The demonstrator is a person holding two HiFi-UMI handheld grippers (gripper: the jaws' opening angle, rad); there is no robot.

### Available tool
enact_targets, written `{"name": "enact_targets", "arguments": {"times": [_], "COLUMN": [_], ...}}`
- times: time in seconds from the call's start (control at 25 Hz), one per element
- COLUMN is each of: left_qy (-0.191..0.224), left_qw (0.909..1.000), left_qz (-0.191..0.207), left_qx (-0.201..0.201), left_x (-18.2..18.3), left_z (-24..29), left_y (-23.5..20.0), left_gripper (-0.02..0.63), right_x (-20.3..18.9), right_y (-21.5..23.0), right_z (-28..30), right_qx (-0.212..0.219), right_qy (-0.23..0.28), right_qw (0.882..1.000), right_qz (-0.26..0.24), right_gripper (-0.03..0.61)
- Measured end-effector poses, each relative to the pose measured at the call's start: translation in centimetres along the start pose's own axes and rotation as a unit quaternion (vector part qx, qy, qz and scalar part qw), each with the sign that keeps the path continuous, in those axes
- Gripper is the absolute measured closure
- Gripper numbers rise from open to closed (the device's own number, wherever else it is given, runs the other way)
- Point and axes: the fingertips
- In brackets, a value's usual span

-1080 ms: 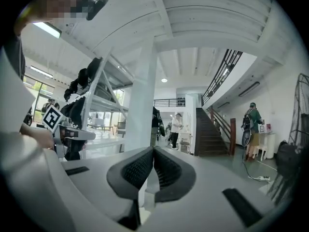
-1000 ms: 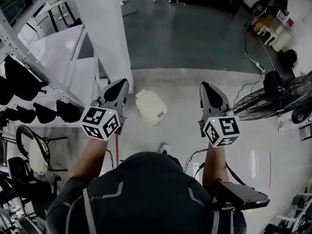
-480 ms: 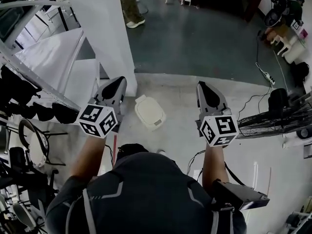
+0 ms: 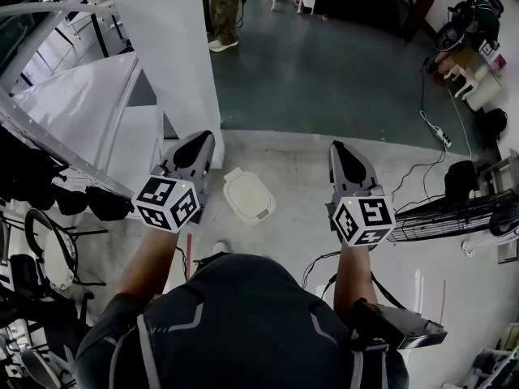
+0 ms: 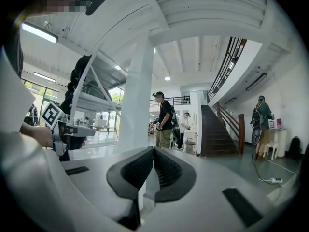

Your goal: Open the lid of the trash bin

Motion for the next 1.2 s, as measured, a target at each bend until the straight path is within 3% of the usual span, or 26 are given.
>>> {"name": "enact_targets", "arguments": {"times": [0.4,0.88,1.2], "left_qy": [0.008,-0.01,-0.057], "left_qw": [0.9997,0.9991,0.9978], "left_qz": [-0.008,-0.019,-0.031], "left_qx": [-0.021,-0.037,-0.018], "left_x": [0.8,0.1,-6.0], "left_z": [0.2,2.4,4.5], "left_y": [-4.3,-10.5,-11.9], "left_gripper": [0.606,0.606,0.606], "right_x": [1.2,1.4,-6.7], "right_y": [-2.6,-3.6,-3.1], "right_z": [3.1,7.4,10.0], "right_qx": [-0.009,-0.031,-0.006], "right_qy": [-0.005,-0.026,-0.09], "right_qw": [1.0,0.999,0.996], "right_qz": [-0.002,0.006,0.016], "right_gripper": [0.551,0.551,0.551]}}
Point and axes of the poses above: the fingertips, and each gripper's own axes: z forward along the fingers, y to its right, x out of its top, and after that the axes turned 2 degrees about -z, right-handed
